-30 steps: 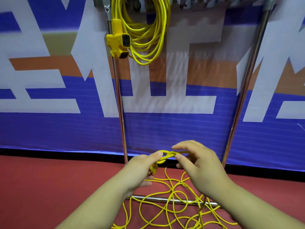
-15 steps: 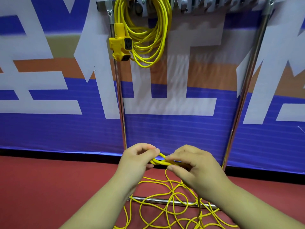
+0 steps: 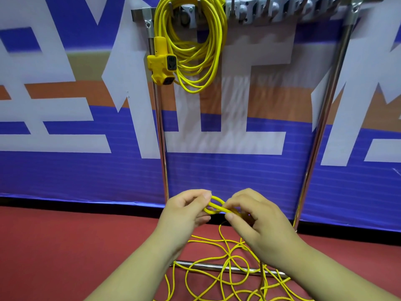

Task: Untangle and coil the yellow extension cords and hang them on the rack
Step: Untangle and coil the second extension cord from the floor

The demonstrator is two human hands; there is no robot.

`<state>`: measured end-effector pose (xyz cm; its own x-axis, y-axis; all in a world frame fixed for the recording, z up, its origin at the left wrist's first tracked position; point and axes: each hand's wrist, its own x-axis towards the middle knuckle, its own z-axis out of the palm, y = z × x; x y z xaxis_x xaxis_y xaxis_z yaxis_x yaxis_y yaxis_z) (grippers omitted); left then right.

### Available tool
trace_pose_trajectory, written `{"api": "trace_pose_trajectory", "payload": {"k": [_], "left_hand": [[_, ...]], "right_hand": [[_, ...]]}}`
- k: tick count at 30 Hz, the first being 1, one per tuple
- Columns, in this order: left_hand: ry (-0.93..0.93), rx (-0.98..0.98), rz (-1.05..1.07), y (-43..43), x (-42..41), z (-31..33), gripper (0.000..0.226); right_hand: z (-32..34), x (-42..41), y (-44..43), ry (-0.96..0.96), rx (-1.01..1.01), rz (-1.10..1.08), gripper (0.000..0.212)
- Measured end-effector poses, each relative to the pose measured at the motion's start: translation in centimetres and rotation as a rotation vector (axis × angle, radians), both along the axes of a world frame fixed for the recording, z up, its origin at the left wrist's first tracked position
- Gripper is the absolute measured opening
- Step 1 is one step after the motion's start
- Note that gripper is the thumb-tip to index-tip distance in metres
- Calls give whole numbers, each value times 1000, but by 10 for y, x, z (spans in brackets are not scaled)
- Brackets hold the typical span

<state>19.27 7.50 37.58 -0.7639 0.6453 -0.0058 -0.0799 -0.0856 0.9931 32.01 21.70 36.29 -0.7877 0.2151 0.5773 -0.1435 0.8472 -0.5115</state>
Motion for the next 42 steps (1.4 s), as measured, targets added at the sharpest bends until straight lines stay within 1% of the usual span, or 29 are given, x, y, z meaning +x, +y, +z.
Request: {"api": "trace_pose_trajectory", "payload": {"k": [2, 4, 9, 12, 15, 18, 23, 26, 28, 31, 33, 36, 39, 42], "left_hand": [[54, 14, 17, 0, -1, -1, 14], [114, 24, 29, -1, 0, 1, 14], [335, -1, 120, -1, 2, 4, 16], [431, -43, 103, -5, 2, 4, 31], [440, -44, 48, -7, 1, 3, 29], [455, -34, 24, -7, 2, 3, 35], [537, -79, 97, -5, 6, 5, 28], [560, -78, 120, -5, 9, 11, 20], [550, -62, 131, -4, 11, 14, 21], [543, -57, 145, -4, 14, 16, 25], [551, -67, 149, -4, 14, 15, 22], [553, -74, 160, -5, 15, 14, 14], [601, -106, 174, -6, 17, 15, 27], [591, -101, 188, -7, 19, 18, 28]], "right_hand": [[1, 0, -1, -27, 26, 1, 19], [3, 0, -3, -13, 6, 2, 22], [6, -1, -4, 61, -103, 7, 16], [5, 1, -6, 46, -144, 18, 18], [6, 1, -5, 44, -164, 16, 20], [8, 1, -4, 55, -180, 21, 18], [8, 2, -4, 86, -158, 7, 12], [12, 1, -7, 144, -97, -13, 14], [17, 2, -10, 175, -90, -6, 15], [19, 3, -13, 150, -106, -15, 16], [18, 2, -13, 124, -93, -16, 18], [19, 2, -11, 105, -36, -29, 26], [18, 1, -11, 121, 67, -27, 36], [17, -2, -13, 184, 145, -57, 37]]}}
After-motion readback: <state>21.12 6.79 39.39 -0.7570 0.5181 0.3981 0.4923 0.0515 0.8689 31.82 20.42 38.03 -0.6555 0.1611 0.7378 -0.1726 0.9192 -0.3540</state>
